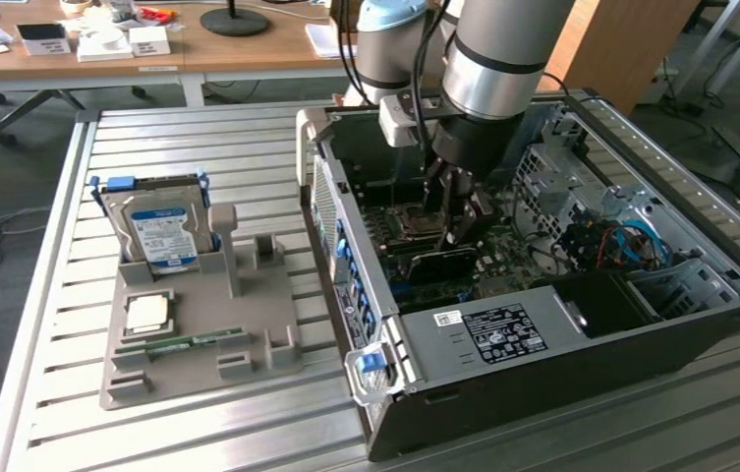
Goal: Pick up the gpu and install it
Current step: 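Press down on the gpu until it lock into place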
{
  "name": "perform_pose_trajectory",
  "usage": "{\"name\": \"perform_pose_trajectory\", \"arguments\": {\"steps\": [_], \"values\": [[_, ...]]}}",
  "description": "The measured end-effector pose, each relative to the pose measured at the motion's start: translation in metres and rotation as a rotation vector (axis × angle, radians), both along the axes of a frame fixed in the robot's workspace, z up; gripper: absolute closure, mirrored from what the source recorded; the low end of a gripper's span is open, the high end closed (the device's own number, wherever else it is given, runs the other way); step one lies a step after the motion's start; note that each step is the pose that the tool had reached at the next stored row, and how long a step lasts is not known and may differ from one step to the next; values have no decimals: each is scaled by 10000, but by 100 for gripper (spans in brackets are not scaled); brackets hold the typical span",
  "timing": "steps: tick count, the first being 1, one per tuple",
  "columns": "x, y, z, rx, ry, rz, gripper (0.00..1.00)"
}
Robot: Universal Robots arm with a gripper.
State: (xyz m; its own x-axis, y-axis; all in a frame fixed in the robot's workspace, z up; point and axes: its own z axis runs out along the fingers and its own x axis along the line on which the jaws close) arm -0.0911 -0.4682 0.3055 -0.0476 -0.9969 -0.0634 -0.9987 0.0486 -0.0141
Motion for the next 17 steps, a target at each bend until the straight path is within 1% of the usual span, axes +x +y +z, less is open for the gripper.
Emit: {"name": "perform_pose_trajectory", "arguments": {"steps": [1,3,5,9,10,12,13,14,17], "values": [[0,0,0,0,0,0,38],[0,0,0,0,0,0,51],[0,0,0,0,0,0,51],[0,0,0,0,0,0,74],[0,0,0,0,0,1,74],[0,0,0,0,0,0,85],[0,0,0,0,0,0,85],[0,0,0,0,0,-1,89],[0,0,0,0,0,0,89]]}}
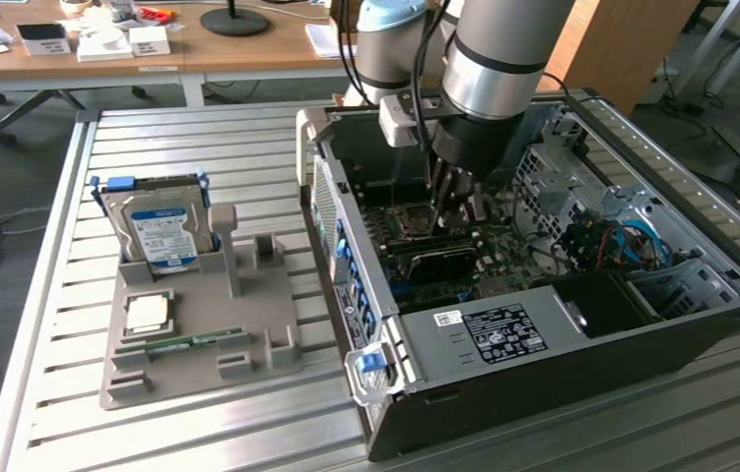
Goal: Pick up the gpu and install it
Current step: 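Press down on the gpu until it lock into place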
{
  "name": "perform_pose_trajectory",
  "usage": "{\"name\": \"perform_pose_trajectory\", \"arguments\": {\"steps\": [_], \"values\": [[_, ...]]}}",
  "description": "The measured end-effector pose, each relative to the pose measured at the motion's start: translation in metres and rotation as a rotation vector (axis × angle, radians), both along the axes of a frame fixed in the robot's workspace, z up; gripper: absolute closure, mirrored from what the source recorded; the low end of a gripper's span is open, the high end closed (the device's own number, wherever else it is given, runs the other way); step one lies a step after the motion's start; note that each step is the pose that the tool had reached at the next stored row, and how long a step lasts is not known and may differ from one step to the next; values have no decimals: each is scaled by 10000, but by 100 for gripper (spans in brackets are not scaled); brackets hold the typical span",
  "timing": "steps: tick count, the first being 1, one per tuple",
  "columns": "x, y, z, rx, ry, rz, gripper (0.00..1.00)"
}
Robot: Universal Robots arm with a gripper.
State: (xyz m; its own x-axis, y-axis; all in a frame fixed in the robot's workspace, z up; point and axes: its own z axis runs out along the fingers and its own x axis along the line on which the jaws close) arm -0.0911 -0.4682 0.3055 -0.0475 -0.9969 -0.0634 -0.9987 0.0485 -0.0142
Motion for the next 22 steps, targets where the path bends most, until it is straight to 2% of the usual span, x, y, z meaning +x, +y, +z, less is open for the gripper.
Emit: {"name": "perform_pose_trajectory", "arguments": {"steps": [12,22], "values": [[6,0,0,2,0,-1,89],[126,-1,-4,1,0,-1,89]]}}
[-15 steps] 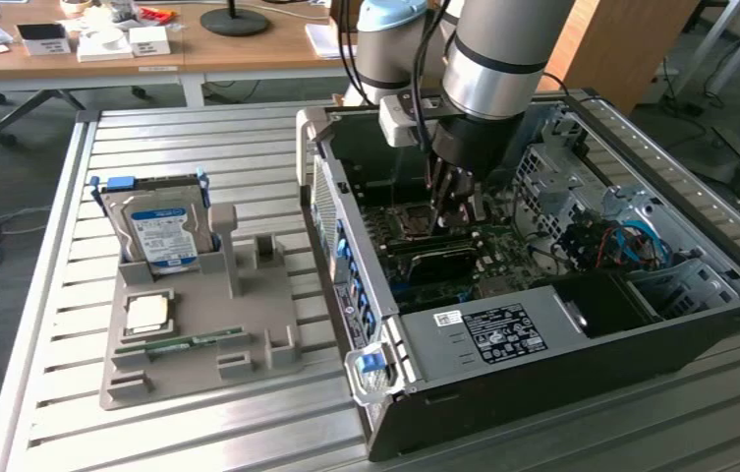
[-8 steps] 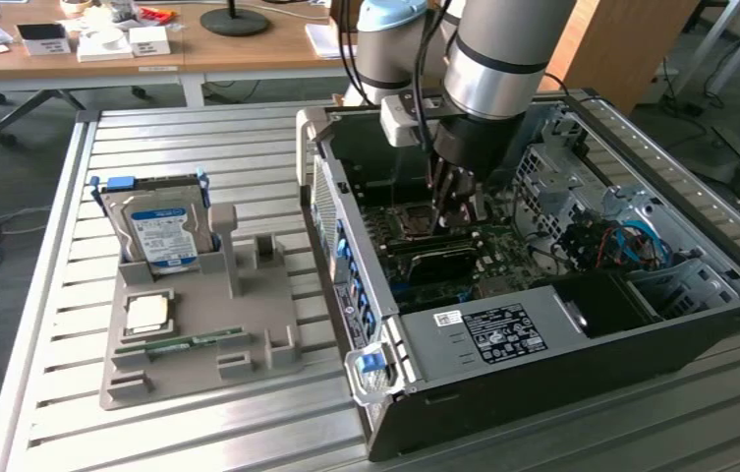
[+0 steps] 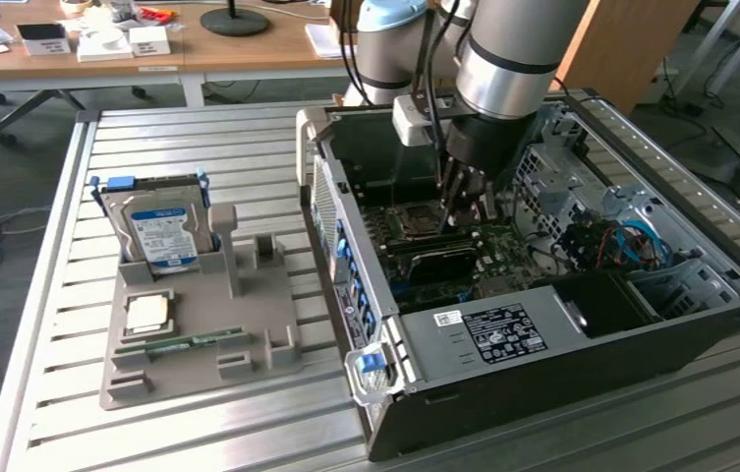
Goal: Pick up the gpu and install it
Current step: 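Press down on the gpu until it lock into place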
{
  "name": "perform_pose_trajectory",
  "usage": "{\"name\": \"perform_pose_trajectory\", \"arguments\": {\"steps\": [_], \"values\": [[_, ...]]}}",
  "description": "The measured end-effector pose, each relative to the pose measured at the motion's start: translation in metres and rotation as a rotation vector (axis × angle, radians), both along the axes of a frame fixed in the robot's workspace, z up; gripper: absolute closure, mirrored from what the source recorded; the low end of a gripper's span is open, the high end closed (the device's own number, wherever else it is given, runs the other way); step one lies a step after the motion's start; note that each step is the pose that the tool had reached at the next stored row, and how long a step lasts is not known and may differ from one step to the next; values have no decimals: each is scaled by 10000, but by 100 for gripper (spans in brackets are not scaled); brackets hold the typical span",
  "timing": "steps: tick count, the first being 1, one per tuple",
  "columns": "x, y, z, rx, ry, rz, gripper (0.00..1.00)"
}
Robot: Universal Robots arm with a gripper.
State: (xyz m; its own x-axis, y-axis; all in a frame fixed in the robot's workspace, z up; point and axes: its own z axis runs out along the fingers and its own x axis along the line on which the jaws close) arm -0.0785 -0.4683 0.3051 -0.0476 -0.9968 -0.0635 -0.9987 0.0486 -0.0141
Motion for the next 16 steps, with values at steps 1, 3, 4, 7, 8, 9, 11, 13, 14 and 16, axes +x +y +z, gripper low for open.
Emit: {"name": "perform_pose_trajectory", "arguments": {"steps": [1,3,4,7,8,9,11,13,14,16], "values": [[0,0,0,0,0,0,89],[1,1,0,1,0,-1,89],[1,1,-1,0,0,0,89],[1,1,-5,0,0,0,89],[1,1,-10,2,-1,0,89],[1,1,-14,2,-1,1,89],[1,1,-31,2,0,0,89],[1,1,-57,0,0,1,89],[1,1,-69,1,0,0,89],[1,1,-74,0,0,0,89]]}}
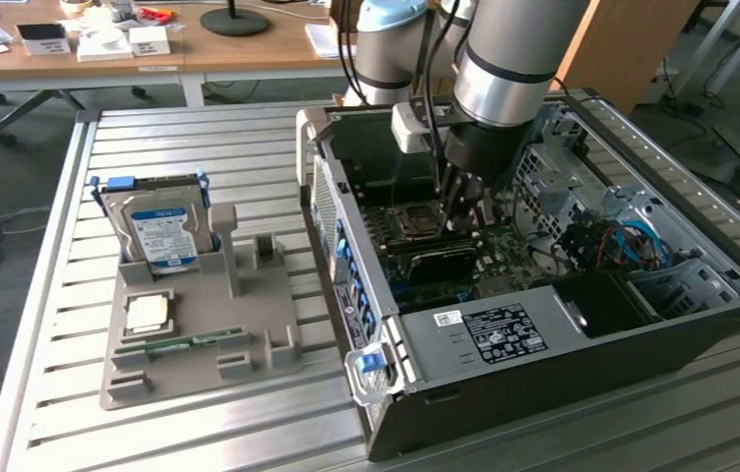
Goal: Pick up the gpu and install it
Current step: 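Press down on the gpu until it lock into place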
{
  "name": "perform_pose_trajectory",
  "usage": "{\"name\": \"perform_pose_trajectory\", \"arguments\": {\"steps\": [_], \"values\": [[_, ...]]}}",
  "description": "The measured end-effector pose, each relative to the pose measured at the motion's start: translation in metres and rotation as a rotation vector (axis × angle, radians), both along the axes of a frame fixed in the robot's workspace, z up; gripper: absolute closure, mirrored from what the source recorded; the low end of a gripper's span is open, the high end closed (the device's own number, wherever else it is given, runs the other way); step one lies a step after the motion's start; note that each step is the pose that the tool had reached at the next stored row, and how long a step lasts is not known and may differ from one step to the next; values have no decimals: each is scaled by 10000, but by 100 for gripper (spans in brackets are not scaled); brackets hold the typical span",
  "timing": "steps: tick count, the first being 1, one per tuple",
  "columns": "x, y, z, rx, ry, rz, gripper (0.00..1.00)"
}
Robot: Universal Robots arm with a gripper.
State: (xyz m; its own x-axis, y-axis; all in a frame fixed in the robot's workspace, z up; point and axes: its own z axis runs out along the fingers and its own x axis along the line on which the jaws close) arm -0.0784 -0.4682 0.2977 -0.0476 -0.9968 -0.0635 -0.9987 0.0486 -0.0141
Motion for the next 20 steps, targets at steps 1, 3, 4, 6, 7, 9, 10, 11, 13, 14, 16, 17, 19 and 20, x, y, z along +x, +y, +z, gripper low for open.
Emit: {"name": "perform_pose_trajectory", "arguments": {"steps": [1,3,4,6,7,9,10,11,13,14,16,17,19,20], "values": [[0,0,0,0,1,0,89],[1,-13,-1,1,0,2,89],[-2,-17,-1,1,0,1,89],[-9,-17,-8,2,-1,-1,89],[-15,-17,-15,2,-1,-1,89],[-30,-17,-38,0,0,-1,89],[-38,-16,-51,-1,0,-1,89],[-45,-15,-65,0,-1,0,89],[-50,-13,-81,-1,0,0,89],[-50,-13,-81,-2,0,1,89],[-50,-13,-81,-2,0,1,89],[-50,-12,-81,-2,0,1,89],[-55,1,-84,1,-1,-2,89],[-56,7,-86,-1,0,-1,89]]}}
